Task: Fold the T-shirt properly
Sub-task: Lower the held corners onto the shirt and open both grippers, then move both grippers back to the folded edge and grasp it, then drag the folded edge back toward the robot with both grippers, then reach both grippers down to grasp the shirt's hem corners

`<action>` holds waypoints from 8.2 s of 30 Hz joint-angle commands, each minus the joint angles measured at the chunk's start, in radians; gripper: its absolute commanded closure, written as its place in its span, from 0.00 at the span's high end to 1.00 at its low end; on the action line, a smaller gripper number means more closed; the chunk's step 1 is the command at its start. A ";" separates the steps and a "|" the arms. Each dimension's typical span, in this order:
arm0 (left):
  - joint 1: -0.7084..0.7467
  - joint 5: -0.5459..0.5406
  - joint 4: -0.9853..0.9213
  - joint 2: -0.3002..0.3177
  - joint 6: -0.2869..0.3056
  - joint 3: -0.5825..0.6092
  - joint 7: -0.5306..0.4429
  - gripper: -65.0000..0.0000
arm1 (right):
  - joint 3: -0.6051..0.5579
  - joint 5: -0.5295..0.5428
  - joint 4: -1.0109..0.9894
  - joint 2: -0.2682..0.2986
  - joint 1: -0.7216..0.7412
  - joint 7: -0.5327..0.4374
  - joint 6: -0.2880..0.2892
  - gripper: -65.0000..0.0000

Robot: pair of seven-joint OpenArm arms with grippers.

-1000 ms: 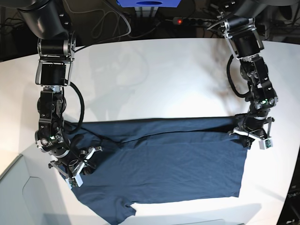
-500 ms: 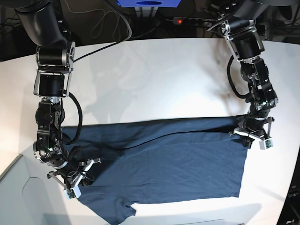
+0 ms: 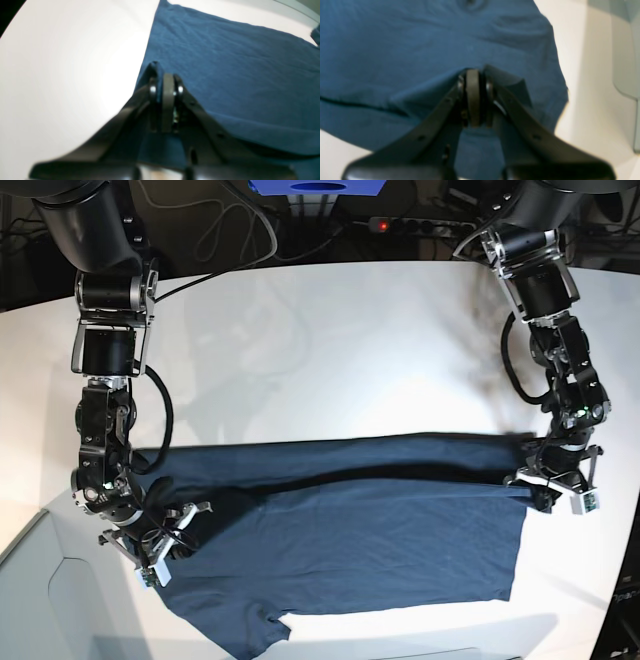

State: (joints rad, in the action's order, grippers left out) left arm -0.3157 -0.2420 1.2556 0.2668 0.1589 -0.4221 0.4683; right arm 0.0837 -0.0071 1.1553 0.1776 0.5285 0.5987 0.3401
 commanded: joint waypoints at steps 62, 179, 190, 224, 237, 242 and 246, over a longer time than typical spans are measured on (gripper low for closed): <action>0.111 -0.013 -0.058 -0.044 0.001 -0.174 -0.096 0.35 | 0.015 0.012 0.030 0.182 -0.092 -0.012 0.015 0.55; 0.817 -0.013 0.658 -0.119 0.005 -0.119 0.112 0.00 | 0.267 0.011 0.630 0.265 -0.898 0.042 0.015 0.00; 0.846 -0.013 0.657 -0.120 0.006 -0.214 0.122 0.00 | 0.351 0.012 0.628 0.213 -0.976 0.042 0.015 0.01; 0.781 -0.007 0.754 -0.145 0.005 -0.294 0.122 0.48 | 0.426 0.011 0.817 0.159 -0.970 0.042 0.015 0.77; 0.203 -0.004 0.407 0.004 0.005 -0.154 0.120 0.51 | 0.425 0.011 0.814 0.122 -0.919 0.042 0.015 0.78; 0.034 -0.004 0.075 0.042 0.005 -0.071 0.079 0.57 | 0.433 0.011 0.814 0.130 -0.916 0.042 0.015 0.78; -0.046 -0.004 -0.141 0.056 -0.002 -0.002 -0.038 0.57 | 0.428 0.011 0.814 0.136 -0.919 0.042 0.015 0.78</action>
State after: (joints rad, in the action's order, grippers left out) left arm -0.3351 -0.2378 1.0981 0.3035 0.1566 -0.4210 0.4450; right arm 0.5068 0.0010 1.9537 0.3000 -0.3935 0.6594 0.3588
